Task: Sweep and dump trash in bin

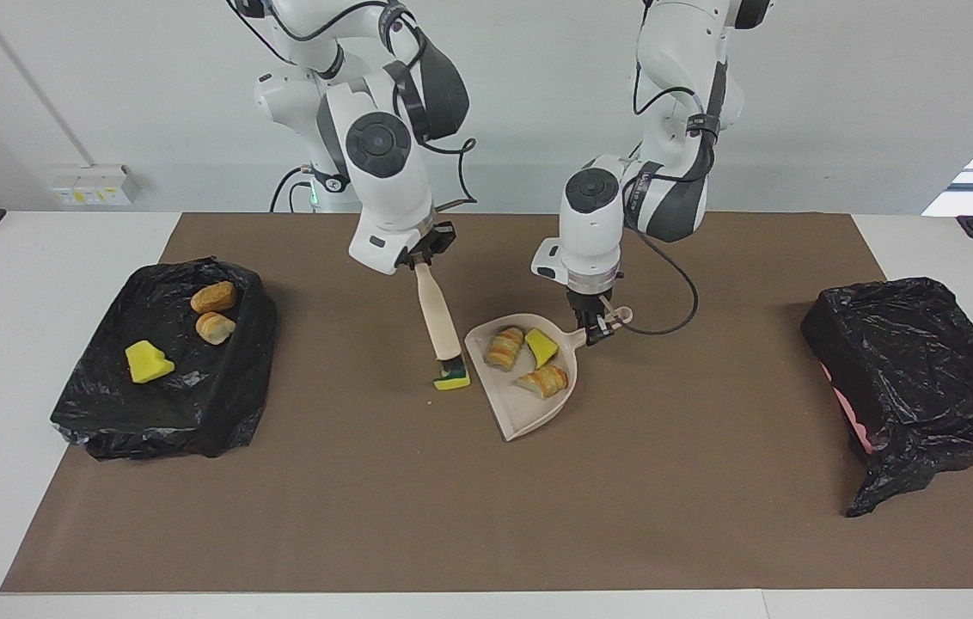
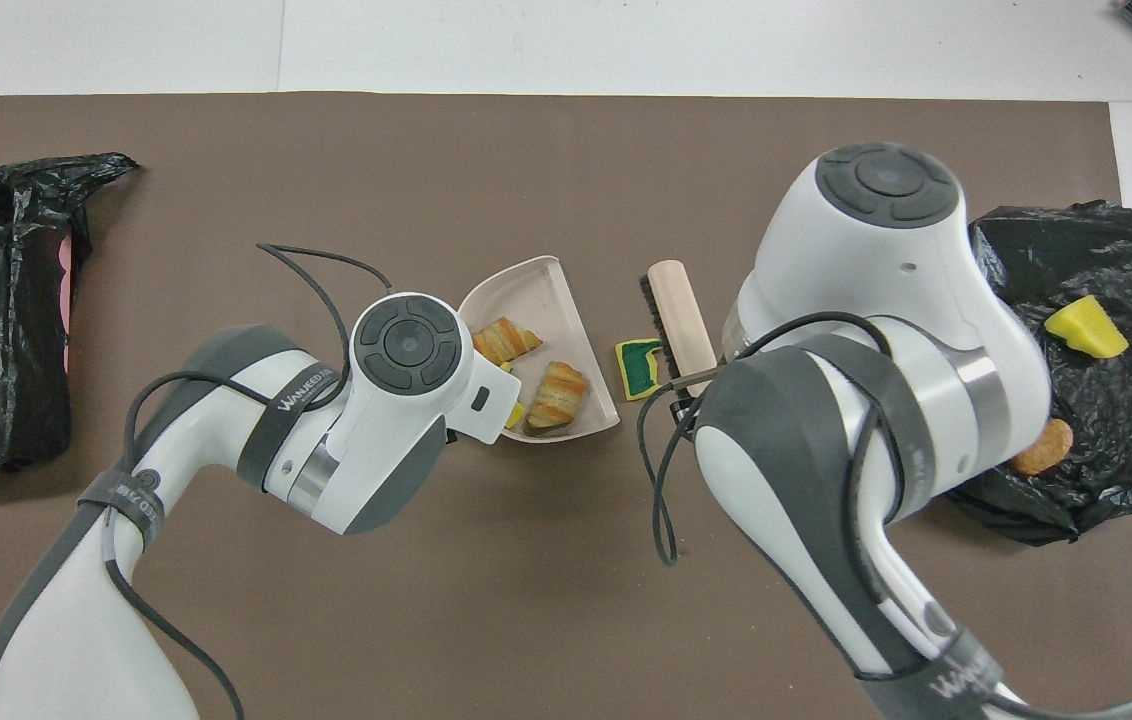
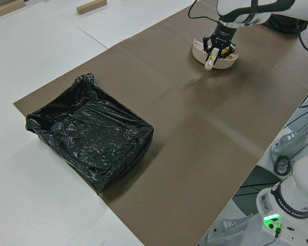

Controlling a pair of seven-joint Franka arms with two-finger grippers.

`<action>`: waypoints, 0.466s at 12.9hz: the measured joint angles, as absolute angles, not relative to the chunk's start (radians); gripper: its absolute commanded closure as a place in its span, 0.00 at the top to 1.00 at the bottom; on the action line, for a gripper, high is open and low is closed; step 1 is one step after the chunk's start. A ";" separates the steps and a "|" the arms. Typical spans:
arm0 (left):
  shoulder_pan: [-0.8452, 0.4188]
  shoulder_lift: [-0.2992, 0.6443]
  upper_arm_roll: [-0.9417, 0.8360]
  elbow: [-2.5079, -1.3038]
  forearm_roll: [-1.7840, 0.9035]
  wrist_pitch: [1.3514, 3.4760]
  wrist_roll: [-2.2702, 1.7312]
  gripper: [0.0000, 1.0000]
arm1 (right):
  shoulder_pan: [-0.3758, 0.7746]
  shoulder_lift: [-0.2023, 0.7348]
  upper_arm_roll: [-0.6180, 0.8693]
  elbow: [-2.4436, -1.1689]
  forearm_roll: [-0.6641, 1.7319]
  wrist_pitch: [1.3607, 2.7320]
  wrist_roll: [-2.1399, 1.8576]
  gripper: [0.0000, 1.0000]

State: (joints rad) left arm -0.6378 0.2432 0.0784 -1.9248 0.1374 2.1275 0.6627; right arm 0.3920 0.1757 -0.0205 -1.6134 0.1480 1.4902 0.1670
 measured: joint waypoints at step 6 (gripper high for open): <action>-0.638 0.243 0.077 -1.925 0.137 2.127 0.670 0.00 | 0.334 0.118 -0.026 -1.788 0.005 1.572 0.055 0.00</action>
State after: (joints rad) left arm -0.6381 0.2430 0.0769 -1.9250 0.1374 2.1268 0.6703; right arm 0.3340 0.1180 -0.0255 -1.7877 0.0052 1.5724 0.0547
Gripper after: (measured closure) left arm 0.683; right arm 0.744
